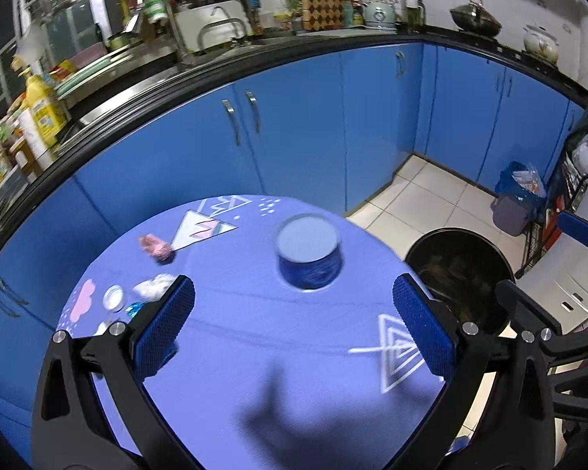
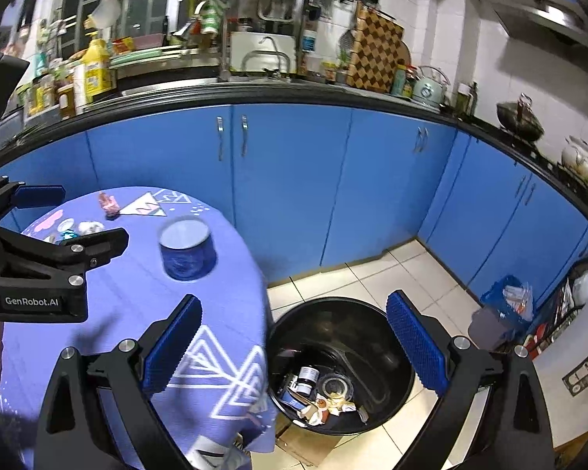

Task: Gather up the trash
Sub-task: 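Move both open tools back over the table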

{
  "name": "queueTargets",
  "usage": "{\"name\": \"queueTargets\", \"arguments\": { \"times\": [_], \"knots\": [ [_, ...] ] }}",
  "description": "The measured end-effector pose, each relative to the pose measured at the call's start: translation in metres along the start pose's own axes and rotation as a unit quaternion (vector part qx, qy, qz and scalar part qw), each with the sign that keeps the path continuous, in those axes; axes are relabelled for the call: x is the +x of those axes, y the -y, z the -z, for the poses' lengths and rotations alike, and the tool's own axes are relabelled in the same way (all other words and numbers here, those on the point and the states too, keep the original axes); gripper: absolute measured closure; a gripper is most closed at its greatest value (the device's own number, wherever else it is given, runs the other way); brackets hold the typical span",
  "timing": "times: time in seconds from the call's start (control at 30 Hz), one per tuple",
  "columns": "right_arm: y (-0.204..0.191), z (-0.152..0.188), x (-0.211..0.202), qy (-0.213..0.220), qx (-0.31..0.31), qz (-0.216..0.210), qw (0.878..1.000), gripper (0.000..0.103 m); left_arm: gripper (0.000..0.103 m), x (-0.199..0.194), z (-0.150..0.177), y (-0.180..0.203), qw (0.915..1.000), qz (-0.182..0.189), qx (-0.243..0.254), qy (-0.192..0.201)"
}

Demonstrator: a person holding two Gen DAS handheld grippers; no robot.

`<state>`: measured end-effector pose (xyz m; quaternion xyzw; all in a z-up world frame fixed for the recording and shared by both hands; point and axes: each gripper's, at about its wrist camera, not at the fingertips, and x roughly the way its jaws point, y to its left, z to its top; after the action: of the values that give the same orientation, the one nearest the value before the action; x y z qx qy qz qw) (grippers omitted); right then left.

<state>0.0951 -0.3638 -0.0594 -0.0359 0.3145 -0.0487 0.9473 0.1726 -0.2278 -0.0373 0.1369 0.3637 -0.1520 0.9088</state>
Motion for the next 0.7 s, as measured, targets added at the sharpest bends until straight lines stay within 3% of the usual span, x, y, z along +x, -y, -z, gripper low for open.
{"name": "queueTargets", "arguments": {
  "times": [0.37, 0.7],
  "knots": [
    [-0.069, -0.014, 0.002, 0.001, -0.049, -0.032, 0.998, 0.010, 0.003, -0.013, 0.038, -0.084, 0.9979, -0.035, -0.053, -0.012],
    [-0.121, -0.017, 0.039, -0.026, -0.073, -0.064, 0.995, 0.010, 0.003, 0.001, 0.085, -0.176, 0.9882, -0.072, -0.128, -0.043]
  ]
}}
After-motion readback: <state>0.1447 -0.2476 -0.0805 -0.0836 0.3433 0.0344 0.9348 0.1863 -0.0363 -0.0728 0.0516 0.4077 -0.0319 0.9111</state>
